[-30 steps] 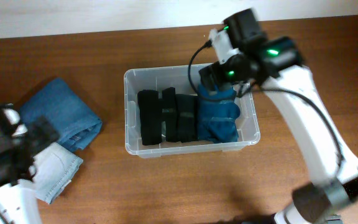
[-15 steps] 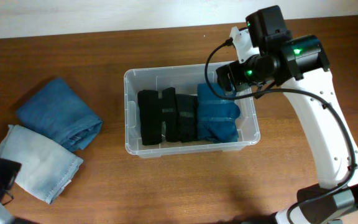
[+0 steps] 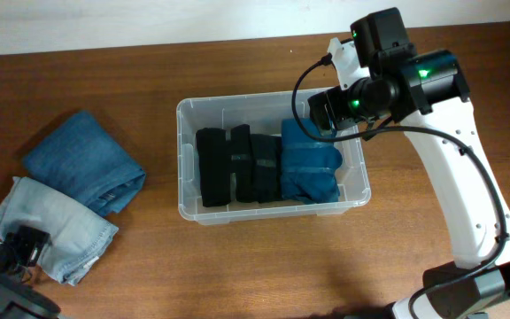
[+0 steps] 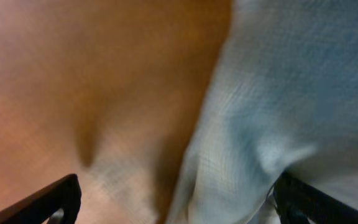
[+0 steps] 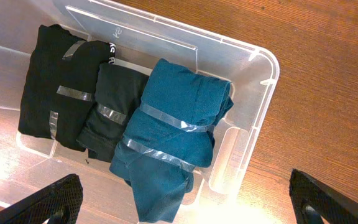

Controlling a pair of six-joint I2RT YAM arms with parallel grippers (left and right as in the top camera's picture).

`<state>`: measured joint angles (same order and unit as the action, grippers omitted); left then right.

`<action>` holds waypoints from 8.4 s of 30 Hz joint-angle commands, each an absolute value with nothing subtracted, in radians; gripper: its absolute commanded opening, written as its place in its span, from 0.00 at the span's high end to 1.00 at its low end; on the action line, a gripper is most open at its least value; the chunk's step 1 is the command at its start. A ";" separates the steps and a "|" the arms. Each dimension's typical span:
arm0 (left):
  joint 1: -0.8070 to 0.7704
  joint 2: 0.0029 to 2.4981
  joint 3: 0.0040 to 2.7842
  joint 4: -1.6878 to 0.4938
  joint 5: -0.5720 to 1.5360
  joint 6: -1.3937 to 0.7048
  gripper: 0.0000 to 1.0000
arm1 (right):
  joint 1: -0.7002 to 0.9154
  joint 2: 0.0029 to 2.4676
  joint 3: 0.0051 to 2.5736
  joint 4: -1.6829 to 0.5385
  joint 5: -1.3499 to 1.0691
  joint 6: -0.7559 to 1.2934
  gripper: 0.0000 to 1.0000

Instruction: Pack container

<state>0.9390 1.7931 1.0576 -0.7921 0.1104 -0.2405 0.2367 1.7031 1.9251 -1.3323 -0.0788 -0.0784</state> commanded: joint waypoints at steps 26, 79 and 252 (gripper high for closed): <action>0.877 1.903 1.046 -0.725 0.632 -0.048 1.00 | 0.233 1.697 1.921 -1.332 -0.082 -0.070 0.01; -0.652 1.779 1.340 -0.356 0.436 -0.511 0.99 | -0.276 1.668 2.156 -1.530 -0.059 0.087 0.01; -0.426 2.294 1.817 -0.966 0.538 0.152 0.97 | -0.275 1.692 2.147 -1.530 -0.070 0.083 0.01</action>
<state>-0.3714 2.1826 1.8343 -0.9035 0.4141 0.1089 -0.2718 1.6878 2.1494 -1.5303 -0.0685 0.0788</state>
